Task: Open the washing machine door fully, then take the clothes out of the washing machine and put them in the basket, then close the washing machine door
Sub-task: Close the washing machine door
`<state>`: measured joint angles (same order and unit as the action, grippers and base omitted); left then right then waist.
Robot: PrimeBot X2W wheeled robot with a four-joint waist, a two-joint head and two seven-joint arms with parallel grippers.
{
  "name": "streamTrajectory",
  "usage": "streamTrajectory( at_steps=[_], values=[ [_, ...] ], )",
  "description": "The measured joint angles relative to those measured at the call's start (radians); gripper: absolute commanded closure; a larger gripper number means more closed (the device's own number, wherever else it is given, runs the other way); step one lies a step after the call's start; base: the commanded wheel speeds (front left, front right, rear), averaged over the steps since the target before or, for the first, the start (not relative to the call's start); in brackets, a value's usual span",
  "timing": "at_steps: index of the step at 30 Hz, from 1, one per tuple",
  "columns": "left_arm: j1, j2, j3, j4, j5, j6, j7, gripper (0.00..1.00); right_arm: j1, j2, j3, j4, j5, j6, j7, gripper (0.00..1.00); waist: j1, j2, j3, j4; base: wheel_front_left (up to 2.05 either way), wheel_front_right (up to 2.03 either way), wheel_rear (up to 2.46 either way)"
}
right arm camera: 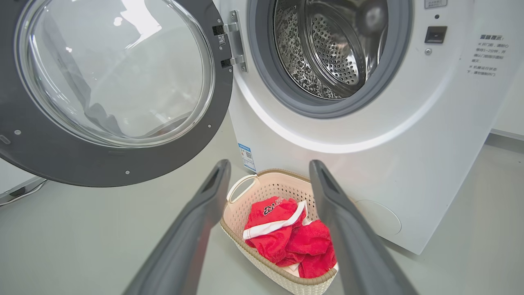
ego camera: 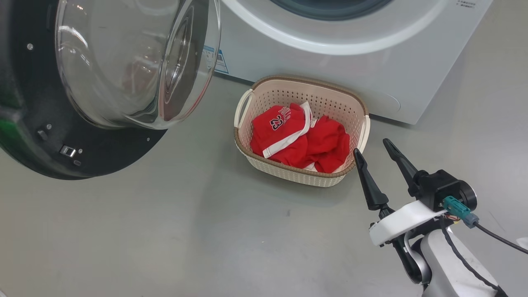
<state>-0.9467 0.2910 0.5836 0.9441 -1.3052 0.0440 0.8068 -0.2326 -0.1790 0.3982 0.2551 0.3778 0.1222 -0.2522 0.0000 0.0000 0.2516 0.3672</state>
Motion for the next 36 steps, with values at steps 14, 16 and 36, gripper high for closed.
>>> streamTrajectory(
  at_steps=[14, 16, 36],
  values=[
    [0.031, -0.05, 0.032, 0.009, -0.052, -0.03, 0.035, 1.0, 0.018, 0.019, 0.012, 0.007, 0.002, 0.0, 0.0, 0.0, 0.0, 0.0, -0.038, 0.01, 0.0, 0.0, 0.0],
    [0.038, -0.06, 0.039, 0.007, -0.066, -0.032, 0.039, 1.0, 0.018, 0.024, 0.019, 0.007, 0.008, 0.0, 0.0, 0.0, 0.0, 0.0, -0.046, 0.009, 0.0, 0.0, 0.0],
    [0.132, -0.16, 0.025, -0.048, -0.103, -0.094, 0.137, 1.0, 0.038, 0.038, 0.002, 0.012, 0.009, 0.0, 0.0, 0.0, 0.0, 0.0, -0.067, 0.003, 0.0, 0.0, 0.0]
  ],
)
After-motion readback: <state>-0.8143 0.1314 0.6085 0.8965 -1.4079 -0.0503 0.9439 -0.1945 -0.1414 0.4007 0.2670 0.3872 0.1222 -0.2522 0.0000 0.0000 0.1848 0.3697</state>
